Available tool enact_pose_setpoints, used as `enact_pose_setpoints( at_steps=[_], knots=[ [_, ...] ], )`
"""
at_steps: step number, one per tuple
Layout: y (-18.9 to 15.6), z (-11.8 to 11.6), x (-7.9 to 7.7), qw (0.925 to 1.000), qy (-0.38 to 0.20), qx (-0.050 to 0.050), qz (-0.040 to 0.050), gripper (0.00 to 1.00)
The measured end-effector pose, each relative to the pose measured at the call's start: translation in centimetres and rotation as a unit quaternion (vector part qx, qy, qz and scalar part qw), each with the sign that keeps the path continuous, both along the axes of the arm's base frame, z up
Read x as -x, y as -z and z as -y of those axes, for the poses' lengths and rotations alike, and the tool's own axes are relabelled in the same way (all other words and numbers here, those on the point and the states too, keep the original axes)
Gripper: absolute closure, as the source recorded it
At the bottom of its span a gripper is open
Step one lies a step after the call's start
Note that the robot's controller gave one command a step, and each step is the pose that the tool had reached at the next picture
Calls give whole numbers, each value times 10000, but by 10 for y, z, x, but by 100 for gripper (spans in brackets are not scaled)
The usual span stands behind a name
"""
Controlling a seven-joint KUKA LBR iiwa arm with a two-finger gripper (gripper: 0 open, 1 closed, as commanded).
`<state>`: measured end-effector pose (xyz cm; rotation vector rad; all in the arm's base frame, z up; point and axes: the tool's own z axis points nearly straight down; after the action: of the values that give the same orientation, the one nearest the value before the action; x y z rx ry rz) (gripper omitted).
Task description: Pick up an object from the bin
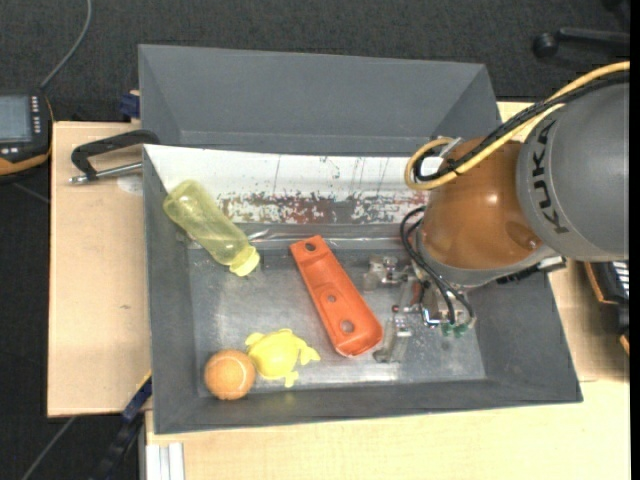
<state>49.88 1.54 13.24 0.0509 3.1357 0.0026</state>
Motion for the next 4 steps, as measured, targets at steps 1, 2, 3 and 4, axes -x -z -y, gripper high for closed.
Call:
enact_pose_setpoints(
  at_steps=[1,2,3,4],
  knots=[
    [37,-6,2,9967,817,-11,-18,0],
    [62,-17,7,9929,1192,-11,1,100],
    [62,-17,7,9929,1189,-10,1,100],
    [60,-17,7,9929,1191,-11,7,100]
  ],
)
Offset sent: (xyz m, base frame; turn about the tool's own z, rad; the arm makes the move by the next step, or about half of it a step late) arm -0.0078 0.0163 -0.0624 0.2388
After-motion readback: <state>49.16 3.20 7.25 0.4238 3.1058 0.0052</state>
